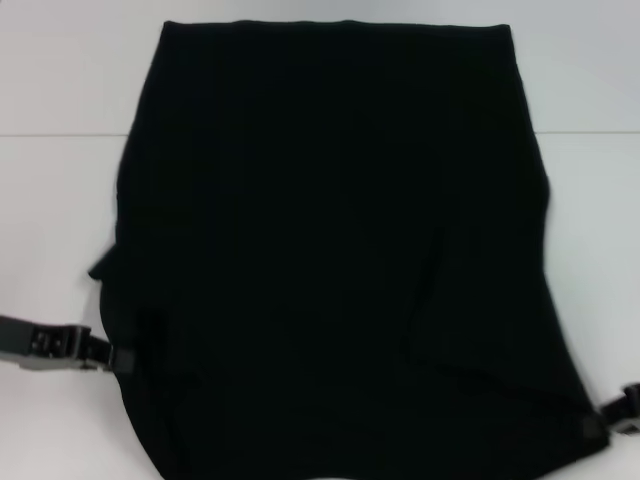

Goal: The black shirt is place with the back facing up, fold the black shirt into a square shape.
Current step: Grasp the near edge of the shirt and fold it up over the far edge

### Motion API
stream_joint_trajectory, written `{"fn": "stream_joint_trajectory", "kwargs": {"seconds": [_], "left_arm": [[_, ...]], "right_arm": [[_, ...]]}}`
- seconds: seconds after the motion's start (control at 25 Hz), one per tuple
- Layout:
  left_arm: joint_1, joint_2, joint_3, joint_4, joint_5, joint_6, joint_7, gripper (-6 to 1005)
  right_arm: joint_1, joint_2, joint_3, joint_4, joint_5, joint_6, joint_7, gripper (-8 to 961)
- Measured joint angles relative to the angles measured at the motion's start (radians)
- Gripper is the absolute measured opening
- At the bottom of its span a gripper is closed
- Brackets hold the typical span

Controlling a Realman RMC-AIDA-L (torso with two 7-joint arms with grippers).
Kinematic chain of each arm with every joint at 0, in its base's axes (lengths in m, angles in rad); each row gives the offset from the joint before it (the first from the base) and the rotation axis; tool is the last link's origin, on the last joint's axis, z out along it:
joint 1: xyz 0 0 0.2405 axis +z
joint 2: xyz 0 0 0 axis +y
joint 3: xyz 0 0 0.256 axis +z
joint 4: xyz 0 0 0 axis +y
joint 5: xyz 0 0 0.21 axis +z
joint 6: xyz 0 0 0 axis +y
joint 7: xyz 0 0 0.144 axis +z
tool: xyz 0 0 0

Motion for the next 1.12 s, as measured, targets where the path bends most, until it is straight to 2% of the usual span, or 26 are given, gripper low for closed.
{"fn": "stream_joint_trajectory", "kwargs": {"seconds": [0.2, 0.32, 0.52, 0.68, 0.76, 0.8, 0.96, 1.12], "left_arm": [[0.021, -0.002, 0.017, 0.001, 0.003, 0.094, 0.009, 46], [0.03, -0.007, 0.028, 0.002, 0.004, 0.111, 0.012, 46], [0.028, -0.009, 0.037, -0.021, -0.013, 0.14, 0.052, 46], [-0.003, 0.013, -0.002, -0.084, -0.124, 0.196, 0.101, 46], [-0.036, 0.02, -0.012, -0.104, -0.209, 0.196, 0.079, 45], [-0.036, 0.02, -0.012, -0.104, -0.209, 0.196, 0.079, 45], [-0.095, 0.024, -0.014, -0.136, -0.277, 0.074, -0.031, 45], [-0.163, 0.035, 0.001, -0.216, -0.289, -0.157, -0.102, 45]], "right_arm": [[-0.091, 0.01, 0.003, -0.137, -0.002, -0.086, 0.039, 53], [-0.114, 0.01, 0.02, -0.16, -0.002, -0.111, 0.042, 53], [-0.114, 0.015, 0.037, -0.16, 0.019, -0.125, 0.016, 53], [-0.081, 0.016, 0.089, -0.147, 0.125, -0.16, -0.041, 53], [-0.06, 0.01, 0.124, -0.146, 0.182, -0.167, -0.054, 53], [-0.052, 0.005, 0.142, -0.146, 0.207, -0.166, -0.055, 52], [-0.011, -0.03, 0.206, -0.143, 0.282, -0.108, -0.056, 52], [0.04, -0.045, 0.204, -0.104, 0.288, 0.062, -0.053, 52]]}}
